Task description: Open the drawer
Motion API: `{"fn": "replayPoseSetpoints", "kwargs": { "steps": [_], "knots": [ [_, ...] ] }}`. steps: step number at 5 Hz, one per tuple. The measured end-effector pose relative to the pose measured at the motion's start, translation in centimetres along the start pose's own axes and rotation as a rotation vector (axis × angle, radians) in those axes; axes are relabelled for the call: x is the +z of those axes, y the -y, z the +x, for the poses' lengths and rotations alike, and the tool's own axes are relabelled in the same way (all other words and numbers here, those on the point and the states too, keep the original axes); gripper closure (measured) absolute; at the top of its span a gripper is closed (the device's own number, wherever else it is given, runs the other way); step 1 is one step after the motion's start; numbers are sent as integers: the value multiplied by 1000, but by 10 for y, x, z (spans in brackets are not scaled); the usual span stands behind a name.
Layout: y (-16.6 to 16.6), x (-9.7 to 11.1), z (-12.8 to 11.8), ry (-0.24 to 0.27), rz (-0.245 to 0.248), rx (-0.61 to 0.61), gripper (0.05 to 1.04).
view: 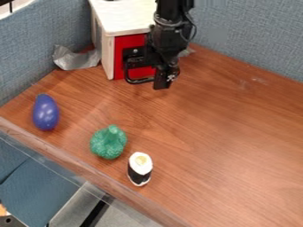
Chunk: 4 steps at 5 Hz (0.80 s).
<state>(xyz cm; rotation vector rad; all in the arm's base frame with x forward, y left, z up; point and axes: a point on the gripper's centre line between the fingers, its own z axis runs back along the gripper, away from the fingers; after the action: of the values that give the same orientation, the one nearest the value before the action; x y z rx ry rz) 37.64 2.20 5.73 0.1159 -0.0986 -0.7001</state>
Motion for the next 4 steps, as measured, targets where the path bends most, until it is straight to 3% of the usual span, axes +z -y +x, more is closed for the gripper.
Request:
{"fn": "replayPoseSetpoints", "kwargs": {
  "steps": [3,4],
  "knots": [
    [7,-32,2,-44,-21,10,120],
    [5,-37,4,-46,-23,13,397]
  ]
}}
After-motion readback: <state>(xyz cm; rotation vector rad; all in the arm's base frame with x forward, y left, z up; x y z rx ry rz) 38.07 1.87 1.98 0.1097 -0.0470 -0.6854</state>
